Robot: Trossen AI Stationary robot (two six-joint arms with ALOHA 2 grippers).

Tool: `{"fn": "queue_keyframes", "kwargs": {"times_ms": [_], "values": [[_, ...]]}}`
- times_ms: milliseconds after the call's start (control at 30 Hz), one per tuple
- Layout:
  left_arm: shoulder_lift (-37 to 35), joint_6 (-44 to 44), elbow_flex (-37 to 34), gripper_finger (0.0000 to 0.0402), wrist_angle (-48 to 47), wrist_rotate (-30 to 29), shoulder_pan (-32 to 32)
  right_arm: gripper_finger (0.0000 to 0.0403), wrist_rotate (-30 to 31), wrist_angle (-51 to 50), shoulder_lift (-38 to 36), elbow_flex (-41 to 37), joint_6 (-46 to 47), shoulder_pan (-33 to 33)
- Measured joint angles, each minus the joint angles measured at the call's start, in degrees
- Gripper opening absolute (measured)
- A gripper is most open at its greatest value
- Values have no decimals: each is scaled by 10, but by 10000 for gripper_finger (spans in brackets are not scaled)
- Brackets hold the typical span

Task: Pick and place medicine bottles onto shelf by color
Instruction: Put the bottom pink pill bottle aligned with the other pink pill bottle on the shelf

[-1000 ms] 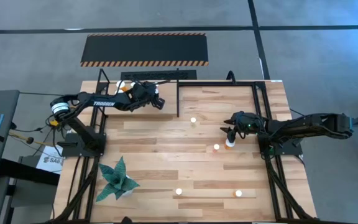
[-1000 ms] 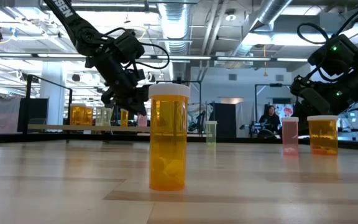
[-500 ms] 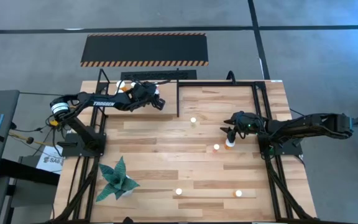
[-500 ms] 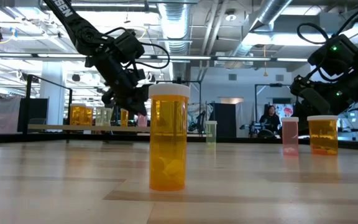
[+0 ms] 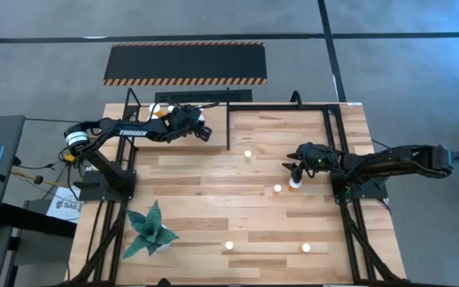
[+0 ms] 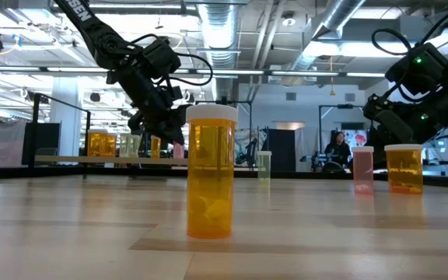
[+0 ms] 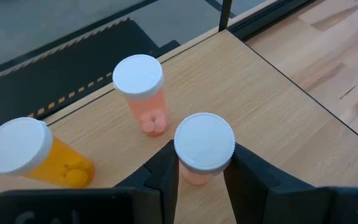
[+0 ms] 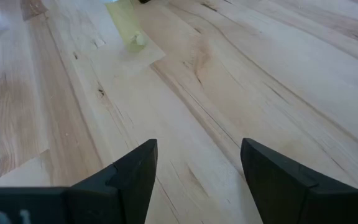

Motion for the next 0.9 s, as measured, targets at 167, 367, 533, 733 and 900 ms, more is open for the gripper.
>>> {"fn": "queue_keyframes", "kwargs": {"times_ms": [167,367,533,733,900], "values": [[0,0,0,96,0,0,0,256,0,0,0,0,0,0],[0,-1,0,97,0,0,0,256,0,0,0,0,0,0],[2,-6,-3,117,-12,2,0,256,0,0,0,0,0,0],[2,-7,-2,147,-4,-1,0,256,0,0,0,0,0,0],[2,-8,-2,162,11,-3,0,256,0,0,0,0,0,0]]}}
